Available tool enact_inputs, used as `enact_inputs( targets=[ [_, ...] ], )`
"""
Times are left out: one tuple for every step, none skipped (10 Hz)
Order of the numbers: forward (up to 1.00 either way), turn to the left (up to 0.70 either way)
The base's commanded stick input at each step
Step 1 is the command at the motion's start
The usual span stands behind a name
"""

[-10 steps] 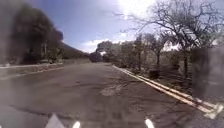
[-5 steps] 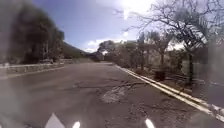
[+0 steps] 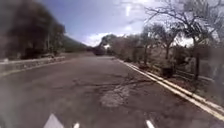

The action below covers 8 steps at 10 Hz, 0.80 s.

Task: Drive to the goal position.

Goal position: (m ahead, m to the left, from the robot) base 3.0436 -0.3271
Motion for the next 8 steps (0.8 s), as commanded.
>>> enact_inputs(
  targets=[
    [0.50,0.00],
    [0.50,-0.13],
    [0.50,-0.34],
    [0.50,-0.46],
    [0.50,-0.30],
    [0.50,-0.13],
    [0.50,0.00],
    [0.50,0.00]
  ],
)
